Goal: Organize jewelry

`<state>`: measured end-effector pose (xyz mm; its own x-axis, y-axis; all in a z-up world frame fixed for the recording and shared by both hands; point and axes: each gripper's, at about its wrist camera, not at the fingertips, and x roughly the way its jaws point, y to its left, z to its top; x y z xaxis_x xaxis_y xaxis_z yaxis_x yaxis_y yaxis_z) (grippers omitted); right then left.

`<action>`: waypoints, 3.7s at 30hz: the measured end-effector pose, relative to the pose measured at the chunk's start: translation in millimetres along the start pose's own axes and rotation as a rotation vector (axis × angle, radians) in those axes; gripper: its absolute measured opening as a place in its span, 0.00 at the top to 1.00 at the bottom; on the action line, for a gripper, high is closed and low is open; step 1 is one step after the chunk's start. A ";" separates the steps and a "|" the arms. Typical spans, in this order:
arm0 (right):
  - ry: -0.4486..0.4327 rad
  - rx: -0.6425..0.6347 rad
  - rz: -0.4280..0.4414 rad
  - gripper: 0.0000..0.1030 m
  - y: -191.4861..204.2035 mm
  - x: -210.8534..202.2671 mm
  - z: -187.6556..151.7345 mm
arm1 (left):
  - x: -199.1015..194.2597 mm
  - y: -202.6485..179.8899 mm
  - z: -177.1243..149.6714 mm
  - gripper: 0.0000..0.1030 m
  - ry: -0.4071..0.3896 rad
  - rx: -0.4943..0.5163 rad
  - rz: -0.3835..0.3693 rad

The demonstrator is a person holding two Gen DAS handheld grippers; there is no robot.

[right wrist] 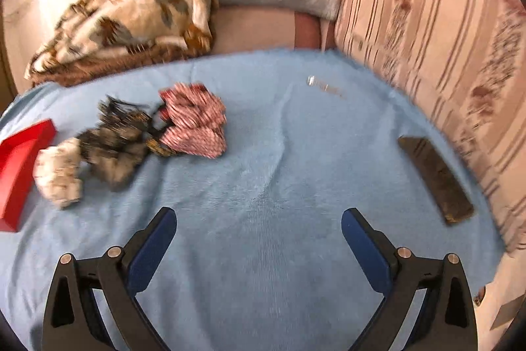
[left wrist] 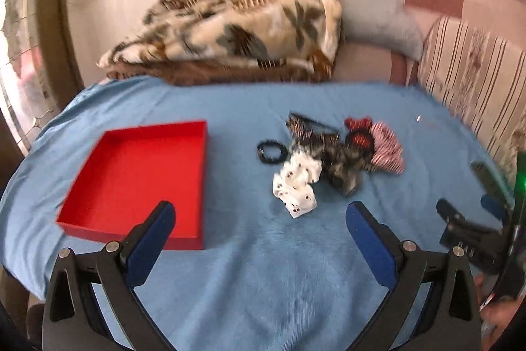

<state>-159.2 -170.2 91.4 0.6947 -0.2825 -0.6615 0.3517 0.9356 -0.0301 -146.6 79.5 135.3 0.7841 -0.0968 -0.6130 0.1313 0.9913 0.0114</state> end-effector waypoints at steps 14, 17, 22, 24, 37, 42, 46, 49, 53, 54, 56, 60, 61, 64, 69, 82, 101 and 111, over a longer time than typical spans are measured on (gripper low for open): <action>-0.222 -0.032 0.018 0.01 22.2 -143.0 12.3 | -107.6 28.3 -9.0 0.00 -0.179 -0.022 0.054; -0.204 0.007 0.008 0.01 25.1 -144.7 3.0 | -116.5 32.9 -12.1 0.00 -0.182 -0.021 0.049; -0.188 0.051 0.000 0.01 19.5 -147.6 -13.4 | -126.2 36.6 -17.8 0.00 -0.179 -0.023 0.015; -0.213 0.070 -0.021 0.01 13.8 -156.7 -16.8 | -127.9 36.4 -19.5 0.00 -0.177 -0.027 0.001; -0.189 0.069 -0.020 0.01 12.0 -158.1 -29.1 | -124.2 38.9 -24.2 0.00 -0.143 -0.051 -0.024; -0.184 0.057 -0.026 0.01 16.6 -156.1 -28.3 | -112.7 41.1 -22.7 0.00 -0.120 -0.045 -0.029; -0.155 0.037 -0.021 0.01 23.0 -145.0 -25.8 | -100.8 45.1 -22.1 0.00 -0.094 -0.046 -0.017; -0.134 0.020 -0.012 0.01 27.4 -135.5 -24.1 | -89.7 48.2 -20.2 0.00 -0.075 -0.054 -0.007; -0.110 0.001 -0.003 0.01 30.9 -124.1 -22.9 | -73.9 46.8 -18.9 0.00 -0.036 -0.044 -0.010; -0.105 0.000 -0.001 0.01 31.4 -121.5 -21.8 | -69.4 45.6 -18.0 0.00 -0.023 -0.035 -0.015; -0.099 0.002 0.006 0.01 31.6 -115.5 -17.9 | -62.9 43.9 -15.0 0.00 -0.009 -0.017 -0.019; -0.087 -0.002 0.043 0.01 34.6 -104.1 -4.6 | -53.7 41.2 -7.4 0.00 -0.010 0.029 -0.003; -0.080 -0.013 0.055 0.01 36.6 -99.8 0.8 | -50.2 40.7 -5.5 0.00 -0.005 0.040 0.005; -0.066 -0.050 0.075 0.01 43.2 -87.2 15.5 | -38.8 41.0 -1.2 0.00 0.023 0.053 0.019; -0.044 -0.044 0.106 0.01 49.3 -63.3 38.6 | -16.7 39.9 1.8 0.00 0.062 0.058 0.027; 0.058 -0.019 0.175 0.05 45.3 11.1 62.3 | 50.1 35.2 11.9 0.00 0.150 0.084 0.011; 0.141 0.018 0.210 0.17 29.0 95.9 87.7 | 152.4 17.1 38.6 0.15 0.309 -0.034 -0.223; 0.180 0.038 0.212 0.29 34.5 139.6 95.8 | 189.5 -13.3 28.6 0.36 0.386 -0.009 -0.284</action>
<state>10.1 -197.7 69.8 0.6335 -0.0355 -0.7729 0.2357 0.9603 0.1491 17.6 45.5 41.6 0.4353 -0.3255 -0.8394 0.3009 0.9313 -0.2052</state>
